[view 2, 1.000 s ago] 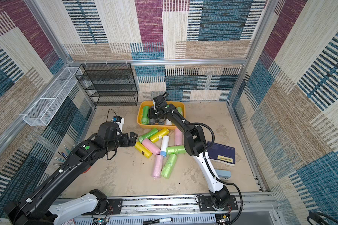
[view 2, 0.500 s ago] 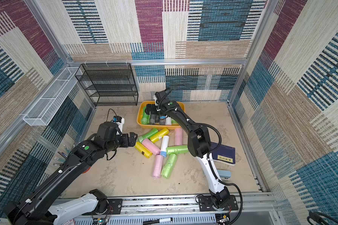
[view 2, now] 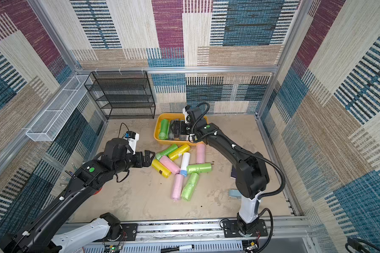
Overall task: Put the roll of trash bags into the storage box
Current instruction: Place the roll of trash bags in the storage box.
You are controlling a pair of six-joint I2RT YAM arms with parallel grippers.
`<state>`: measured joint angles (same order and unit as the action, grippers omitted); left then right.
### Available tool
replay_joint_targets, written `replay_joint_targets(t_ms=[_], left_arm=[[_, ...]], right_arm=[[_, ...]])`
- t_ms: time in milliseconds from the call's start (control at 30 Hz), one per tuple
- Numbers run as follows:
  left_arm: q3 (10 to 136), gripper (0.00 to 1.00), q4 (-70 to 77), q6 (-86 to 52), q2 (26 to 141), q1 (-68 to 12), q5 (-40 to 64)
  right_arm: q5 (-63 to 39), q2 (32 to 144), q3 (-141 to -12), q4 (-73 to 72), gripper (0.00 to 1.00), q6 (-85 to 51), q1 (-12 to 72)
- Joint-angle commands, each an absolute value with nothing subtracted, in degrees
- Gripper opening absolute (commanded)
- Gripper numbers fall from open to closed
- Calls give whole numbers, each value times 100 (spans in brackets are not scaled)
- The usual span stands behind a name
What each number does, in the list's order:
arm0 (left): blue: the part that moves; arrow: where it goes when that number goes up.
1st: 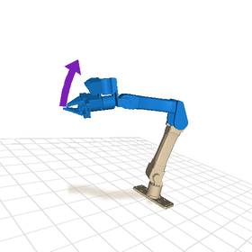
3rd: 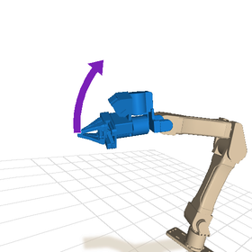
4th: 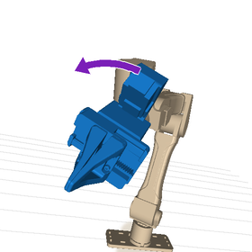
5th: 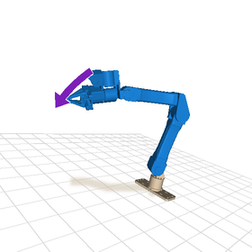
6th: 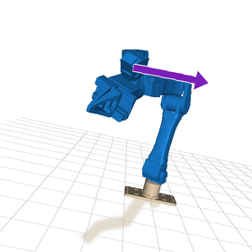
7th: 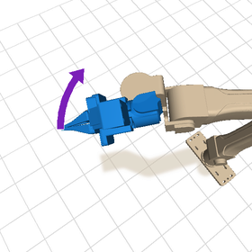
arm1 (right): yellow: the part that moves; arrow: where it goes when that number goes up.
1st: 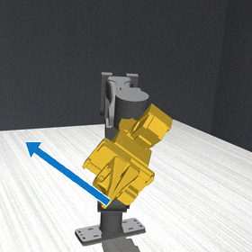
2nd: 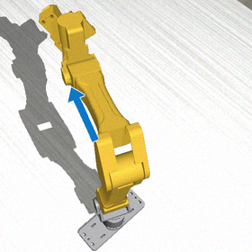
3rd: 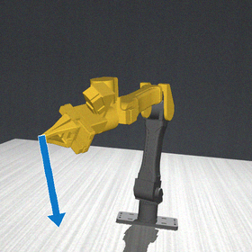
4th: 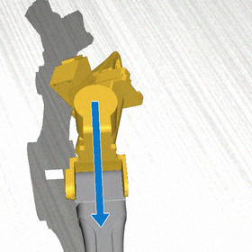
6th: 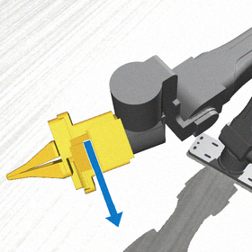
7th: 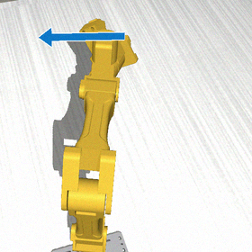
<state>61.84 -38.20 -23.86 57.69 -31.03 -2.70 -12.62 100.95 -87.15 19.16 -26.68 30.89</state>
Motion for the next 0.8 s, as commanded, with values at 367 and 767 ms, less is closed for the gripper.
replay_joint_targets(t_ms=[367, 767], left_arm=[[5766, 98, -3568, -2511, 5948, -3103, -426], [4983, 98, -3067, -3274, 5645, -3103, -551]], right_arm=[[-534, 7152, -5278, 462, 99, -2964, 3098], [-325, 5606, -4361, 676, 99, -2745, 3102]])
